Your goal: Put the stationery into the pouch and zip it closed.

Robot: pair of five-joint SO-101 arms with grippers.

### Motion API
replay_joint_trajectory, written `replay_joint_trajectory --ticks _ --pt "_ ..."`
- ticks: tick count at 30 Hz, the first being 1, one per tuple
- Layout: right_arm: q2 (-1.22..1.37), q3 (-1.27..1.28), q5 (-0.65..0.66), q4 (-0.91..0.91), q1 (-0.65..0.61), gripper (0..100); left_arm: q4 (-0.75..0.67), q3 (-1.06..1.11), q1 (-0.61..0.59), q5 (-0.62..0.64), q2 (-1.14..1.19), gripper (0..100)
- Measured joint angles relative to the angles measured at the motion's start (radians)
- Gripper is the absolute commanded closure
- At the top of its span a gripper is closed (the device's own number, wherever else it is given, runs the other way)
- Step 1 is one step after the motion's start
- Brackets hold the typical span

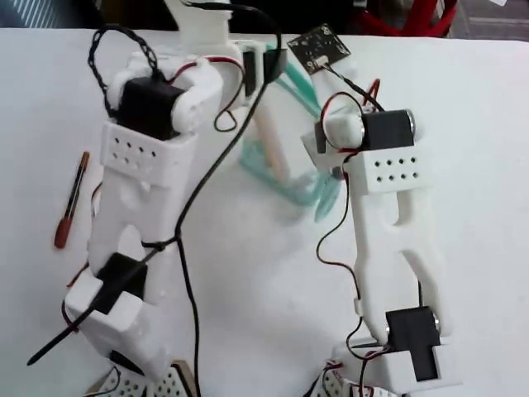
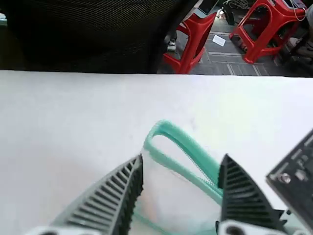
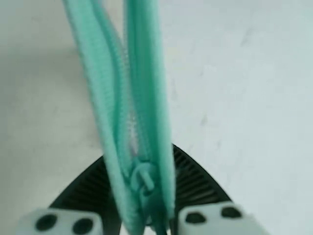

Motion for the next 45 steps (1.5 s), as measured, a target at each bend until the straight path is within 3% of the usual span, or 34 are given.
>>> replay_joint_trajectory --ticks 4,7,12,17,20,25,30,41,45 --pt "0.0 0.0 0.0 0.0 -0.003 98.0 0.072 -0.083 -0.044 0.006 -0.044 71" --pt "0.0 0.0 0.0 0.0 -0.003 98.0 0.153 -0.161 -0.114 -0.068 -0.121 71" --pt "0.0 0.0 0.0 0.0 -0.003 98.0 0.244 -0.117 -0.387 -0.245 -0.146 71" --pt "0.0 0.0 0.0 0.0 -0.003 98.0 0.19 0.198 -0.687 -0.466 0.015 74" --pt "0.0 0.0 0.0 0.0 -0.003 98.0 0.121 0.33 -0.772 -0.583 0.127 75" --pt "0.0 0.0 0.0 0.0 -0.003 98.0 -0.014 0.414 -0.888 -0.667 0.321 74" --pt "0.0 0.021 0.0 -0.026 0.002 98.0 -0.098 0.42 -0.928 -0.73 0.508 74" --pt "-0.002 0.038 0.0 -0.043 -0.003 98.0 -0.17 0.428 -0.913 -0.77 0.595 75" --pt "-0.002 0.04 0.0 -0.043 -0.003 98.0 -0.18 0.425 -0.898 -0.772 0.62 84"
